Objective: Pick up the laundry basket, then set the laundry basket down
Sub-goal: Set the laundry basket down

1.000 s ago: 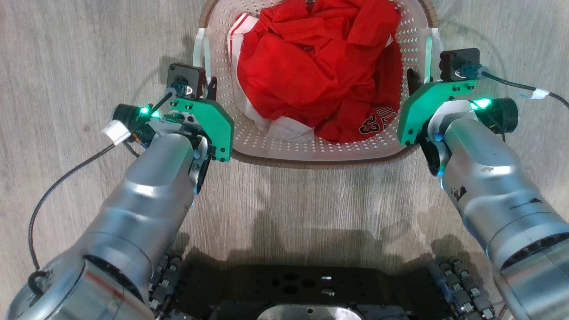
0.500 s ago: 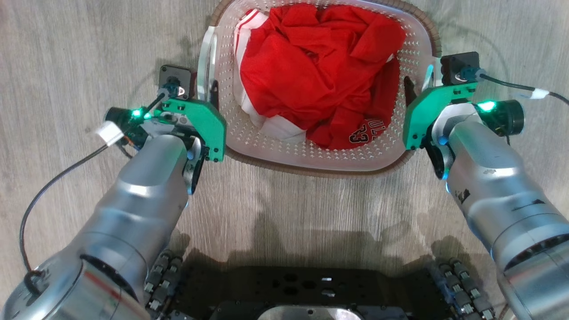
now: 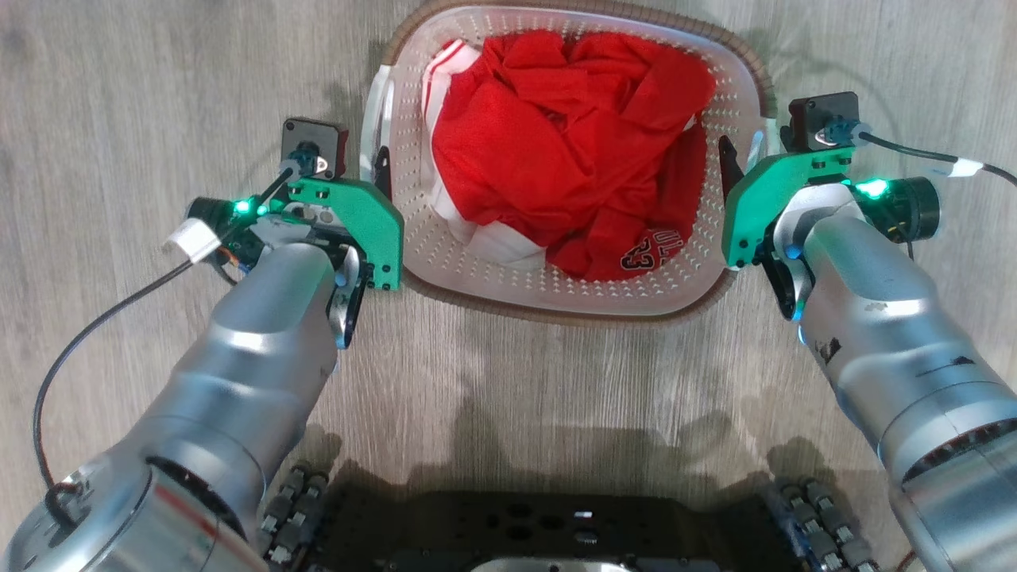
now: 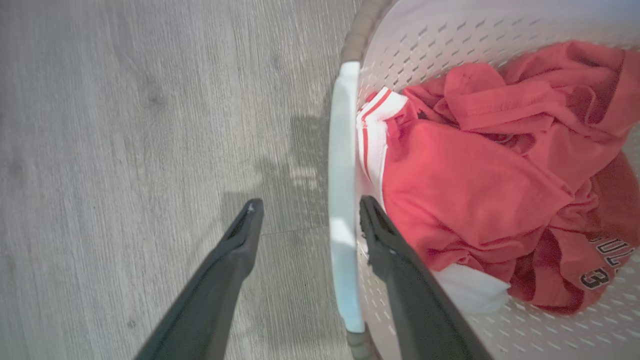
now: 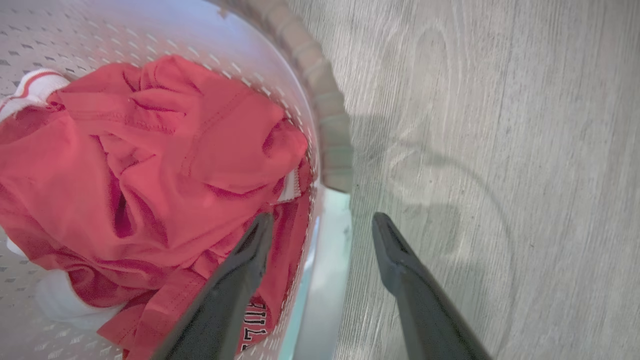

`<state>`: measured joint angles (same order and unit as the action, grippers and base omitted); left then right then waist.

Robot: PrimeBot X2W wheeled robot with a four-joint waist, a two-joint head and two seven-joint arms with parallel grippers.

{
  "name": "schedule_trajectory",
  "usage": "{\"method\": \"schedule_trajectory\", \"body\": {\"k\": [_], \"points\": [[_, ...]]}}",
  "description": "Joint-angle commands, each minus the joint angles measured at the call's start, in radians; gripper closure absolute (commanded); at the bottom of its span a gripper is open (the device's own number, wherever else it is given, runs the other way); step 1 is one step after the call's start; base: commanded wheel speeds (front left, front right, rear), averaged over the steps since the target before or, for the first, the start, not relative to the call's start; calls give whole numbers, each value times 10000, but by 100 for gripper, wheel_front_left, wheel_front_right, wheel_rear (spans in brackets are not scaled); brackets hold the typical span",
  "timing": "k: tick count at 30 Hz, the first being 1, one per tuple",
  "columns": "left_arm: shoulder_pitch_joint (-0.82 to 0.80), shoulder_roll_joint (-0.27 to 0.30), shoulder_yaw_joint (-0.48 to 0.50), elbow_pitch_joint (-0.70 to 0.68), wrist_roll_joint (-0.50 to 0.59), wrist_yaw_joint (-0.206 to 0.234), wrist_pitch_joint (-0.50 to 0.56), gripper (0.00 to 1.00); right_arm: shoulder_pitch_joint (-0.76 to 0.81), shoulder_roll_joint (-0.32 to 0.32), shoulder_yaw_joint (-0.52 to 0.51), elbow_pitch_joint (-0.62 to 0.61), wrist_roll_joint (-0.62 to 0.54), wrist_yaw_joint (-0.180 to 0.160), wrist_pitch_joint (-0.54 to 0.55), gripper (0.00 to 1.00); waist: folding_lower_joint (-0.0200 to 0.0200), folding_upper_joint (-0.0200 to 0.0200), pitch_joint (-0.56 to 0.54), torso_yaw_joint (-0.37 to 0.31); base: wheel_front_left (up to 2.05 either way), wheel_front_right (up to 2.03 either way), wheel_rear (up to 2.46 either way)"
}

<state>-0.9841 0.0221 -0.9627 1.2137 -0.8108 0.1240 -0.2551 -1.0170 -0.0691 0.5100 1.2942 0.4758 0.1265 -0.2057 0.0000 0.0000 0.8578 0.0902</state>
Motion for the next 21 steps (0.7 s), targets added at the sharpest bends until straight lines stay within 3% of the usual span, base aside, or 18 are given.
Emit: {"method": "schedule_trajectory", "body": {"k": [1,10,21], "points": [[159,281,128,-71,-38,86,-61,0,517,189,56,-35,-69,42,-128,0,0,0,-136,7,0,0,0],[642,480,1077,-1301,699,343,-65,0,671,189,-164,-35,-150,42,-361,0,0,0,-1197,-30,0,0,0],[2690,888,3412,-3689,2577,443,-66,0,1311,189,-471,-818,-344,42,-556,0,0,0,-3096,-253,0,0,0]]}}
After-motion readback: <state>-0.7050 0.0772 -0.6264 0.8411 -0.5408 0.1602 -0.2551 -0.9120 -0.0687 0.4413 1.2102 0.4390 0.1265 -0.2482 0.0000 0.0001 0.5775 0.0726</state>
